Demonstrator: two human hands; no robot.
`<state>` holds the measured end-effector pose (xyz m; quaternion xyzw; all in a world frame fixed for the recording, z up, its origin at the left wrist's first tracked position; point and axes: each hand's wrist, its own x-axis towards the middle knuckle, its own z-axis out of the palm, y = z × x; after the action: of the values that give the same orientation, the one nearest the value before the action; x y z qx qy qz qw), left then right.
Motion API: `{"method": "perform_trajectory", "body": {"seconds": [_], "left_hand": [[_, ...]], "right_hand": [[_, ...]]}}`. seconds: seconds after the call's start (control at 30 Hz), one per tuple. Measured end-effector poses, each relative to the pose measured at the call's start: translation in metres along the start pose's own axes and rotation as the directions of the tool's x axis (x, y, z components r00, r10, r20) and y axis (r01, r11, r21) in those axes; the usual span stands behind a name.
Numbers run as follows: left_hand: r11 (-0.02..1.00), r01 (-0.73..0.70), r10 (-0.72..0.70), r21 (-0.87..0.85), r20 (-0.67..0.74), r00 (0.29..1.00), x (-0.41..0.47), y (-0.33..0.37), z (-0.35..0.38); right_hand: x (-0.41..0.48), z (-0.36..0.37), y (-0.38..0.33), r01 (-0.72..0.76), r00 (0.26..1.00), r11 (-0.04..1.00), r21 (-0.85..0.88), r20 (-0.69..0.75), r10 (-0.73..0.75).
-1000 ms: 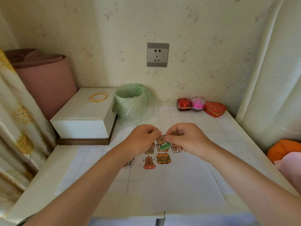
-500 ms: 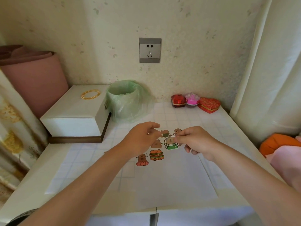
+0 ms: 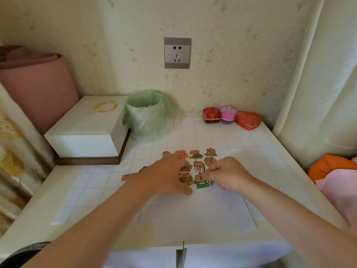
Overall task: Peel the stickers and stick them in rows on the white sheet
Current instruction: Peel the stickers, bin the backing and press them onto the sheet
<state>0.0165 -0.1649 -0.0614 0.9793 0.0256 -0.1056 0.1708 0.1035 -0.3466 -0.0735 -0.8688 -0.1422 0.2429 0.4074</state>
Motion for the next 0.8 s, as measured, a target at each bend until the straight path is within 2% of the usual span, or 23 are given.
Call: {"method": "perform_trajectory", "body": {"seconds": [0.27, 0.8], "left_hand": [[0.999, -0.011, 0.012, 0.048, -0.014, 1.0, 0.0011, -0.0016, 0.0037], [0.997, -0.017, 0.019, 0.077, -0.026, 0.999, 0.0013, -0.0009, 0.0048]], "right_hand": [[0.0019, 0.0019, -0.0001, 0.052, 0.997, 0.991, -0.124, -0.044, -0.058], [0.0046, 0.0055, 0.0073, 0.056, 0.992, 0.981, -0.187, -0.097, -0.075]]}}
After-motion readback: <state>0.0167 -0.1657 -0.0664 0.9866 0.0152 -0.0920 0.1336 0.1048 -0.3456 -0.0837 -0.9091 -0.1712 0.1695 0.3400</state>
